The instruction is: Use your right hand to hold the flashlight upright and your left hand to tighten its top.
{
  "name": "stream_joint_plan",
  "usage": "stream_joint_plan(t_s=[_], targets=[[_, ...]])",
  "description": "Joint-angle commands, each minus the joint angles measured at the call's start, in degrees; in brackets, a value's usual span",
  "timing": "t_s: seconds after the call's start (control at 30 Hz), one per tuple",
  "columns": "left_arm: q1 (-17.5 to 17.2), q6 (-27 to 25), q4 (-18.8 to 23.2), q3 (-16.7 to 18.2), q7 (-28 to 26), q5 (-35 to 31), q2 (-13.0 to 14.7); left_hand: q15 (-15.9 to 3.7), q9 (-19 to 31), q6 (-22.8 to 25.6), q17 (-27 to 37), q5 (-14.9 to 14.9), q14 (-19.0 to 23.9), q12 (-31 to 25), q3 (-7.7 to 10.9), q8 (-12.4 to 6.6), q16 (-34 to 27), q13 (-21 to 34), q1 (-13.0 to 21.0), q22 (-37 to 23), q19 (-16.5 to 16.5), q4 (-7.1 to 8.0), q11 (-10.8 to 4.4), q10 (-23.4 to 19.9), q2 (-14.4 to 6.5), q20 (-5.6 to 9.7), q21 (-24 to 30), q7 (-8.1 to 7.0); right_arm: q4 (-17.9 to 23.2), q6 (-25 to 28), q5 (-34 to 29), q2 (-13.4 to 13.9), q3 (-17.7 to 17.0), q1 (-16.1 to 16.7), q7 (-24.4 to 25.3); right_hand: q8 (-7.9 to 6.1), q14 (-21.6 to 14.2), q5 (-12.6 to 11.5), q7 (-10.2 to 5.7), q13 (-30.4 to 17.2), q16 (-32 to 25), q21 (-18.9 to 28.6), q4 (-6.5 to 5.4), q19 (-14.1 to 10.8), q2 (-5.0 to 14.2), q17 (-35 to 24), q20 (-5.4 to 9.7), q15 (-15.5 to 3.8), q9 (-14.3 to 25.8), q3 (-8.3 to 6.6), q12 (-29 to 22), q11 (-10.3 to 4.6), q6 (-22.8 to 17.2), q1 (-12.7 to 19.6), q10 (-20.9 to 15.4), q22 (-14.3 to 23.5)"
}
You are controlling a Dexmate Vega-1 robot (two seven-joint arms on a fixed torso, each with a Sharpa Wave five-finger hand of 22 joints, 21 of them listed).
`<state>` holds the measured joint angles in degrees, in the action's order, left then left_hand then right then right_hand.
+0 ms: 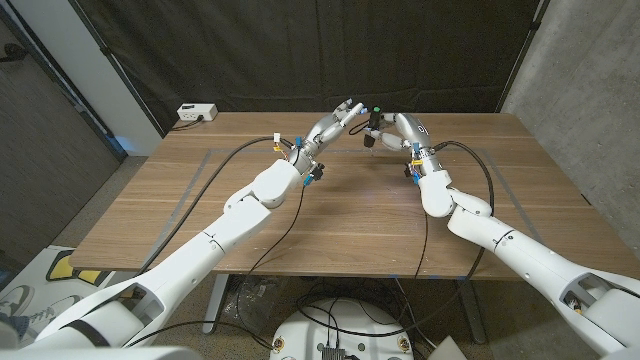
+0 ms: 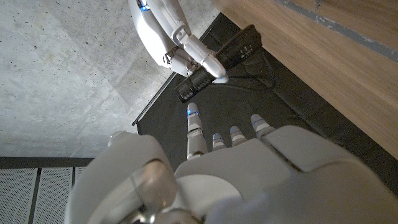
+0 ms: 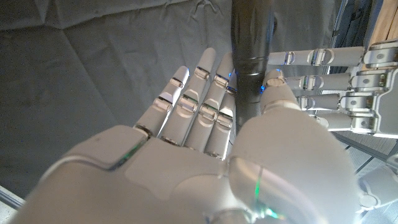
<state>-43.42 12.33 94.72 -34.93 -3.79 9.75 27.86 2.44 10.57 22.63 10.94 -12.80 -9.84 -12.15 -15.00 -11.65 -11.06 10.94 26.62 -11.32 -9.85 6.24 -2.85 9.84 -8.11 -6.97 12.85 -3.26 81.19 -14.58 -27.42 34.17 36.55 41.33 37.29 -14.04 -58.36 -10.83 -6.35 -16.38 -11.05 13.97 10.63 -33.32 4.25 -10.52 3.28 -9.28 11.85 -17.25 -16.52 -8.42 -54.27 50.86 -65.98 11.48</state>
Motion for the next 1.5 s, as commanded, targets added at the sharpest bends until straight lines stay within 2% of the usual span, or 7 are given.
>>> stream_joint_plan(t_s=[0.03, 0.53, 0.97, 1.5], targets=[[0.5, 0.1, -0.8, -0.5, 0.9, 0.3, -0.3, -0.15, 0.1, 0.3, 0.1, -0.4, -5.4, -0.2, -0.49, -0.27, -0.3, 0.1, 0.3, -0.1, -13.5, 0.02, -0.27, 0.8, 0.3, 0.08, 0.4, -0.33, 1.8, 0.3, -0.3, 0.9, -0.4, 1.2, 0.6, -0.19, -0.5, -0.4, -5.64, -0.1, 0.0, 0.0, -3.93, 0.4, 4.92, -0.2, 3.77, -4.24, 0.3, -4.33, -0.1, -3.36, -6.1, 4.7, -3.8, 0.1], [2.2, 1.7, -3.2, -1.6, 2.2, 0.3, -1.8, -0.18, 0.1, 0.5, 0.1, -0.4, -5.4, -0.1, -0.53, -0.15, -0.2, 0.1, 0.4, -0.1, -13.3, 0.04, -0.25, 0.7, 0.3, 0.12, 0.4, -0.42, 2.6, 0.3, -0.3, 1.4, -0.8, 1.8, 0.0, -0.19, -0.4, -0.4, -5.67, -0.2, 0.1, 0.0, -4.08, 0.5, 4.92, -0.2, 3.82, -4.23, 0.3, -4.27, -0.1, -3.31, -6.2, 4.6, -3.8, 0.1], [3.4, 2.4, -4.3, -2.6, 1.9, -0.9, -3.4, -0.41, 0.1, 0.8, 0.1, -0.5, -5.4, -0.2, -0.58, -0.15, -0.2, 0.1, 0.4, -0.1, -13.3, 0.06, -0.42, 0.6, 0.3, 0.03, 0.4, -0.43, 0.2, -2.5, 0.0, 1.2, -0.2, 0.1, -1.0, -0.2, -0.4, -0.4, -5.66, -0.2, 0.1, -0.1, -4.0, 0.5, 4.92, -0.2, 3.87, -4.26, 0.3, -4.29, -0.1, -3.23, -6.2, 4.7, -3.9, 0.1], [7.1, 2.2, -7.9, -5.1, 5.5, -0.7, -5.8, -0.38, 0.1, 0.9, 0.1, -0.5, -5.4, -0.1, -0.63, -0.04, -0.1, 0.1, 0.5, -0.1, -13.3, 0.09, -0.38, 0.6, 0.2, 0.14, 0.5, -0.26, 1.4, -3.5, 0.5, 2.4, -1.5, 1.8, -0.8, -0.15, -0.4, -0.4, -5.67, -0.2, 0.0, 0.0, -3.97, 0.5, 4.95, -0.3, 3.91, -4.32, 0.3, -4.32, 0.0, -3.28, -6.1, 4.8, -3.8, 0.1]])
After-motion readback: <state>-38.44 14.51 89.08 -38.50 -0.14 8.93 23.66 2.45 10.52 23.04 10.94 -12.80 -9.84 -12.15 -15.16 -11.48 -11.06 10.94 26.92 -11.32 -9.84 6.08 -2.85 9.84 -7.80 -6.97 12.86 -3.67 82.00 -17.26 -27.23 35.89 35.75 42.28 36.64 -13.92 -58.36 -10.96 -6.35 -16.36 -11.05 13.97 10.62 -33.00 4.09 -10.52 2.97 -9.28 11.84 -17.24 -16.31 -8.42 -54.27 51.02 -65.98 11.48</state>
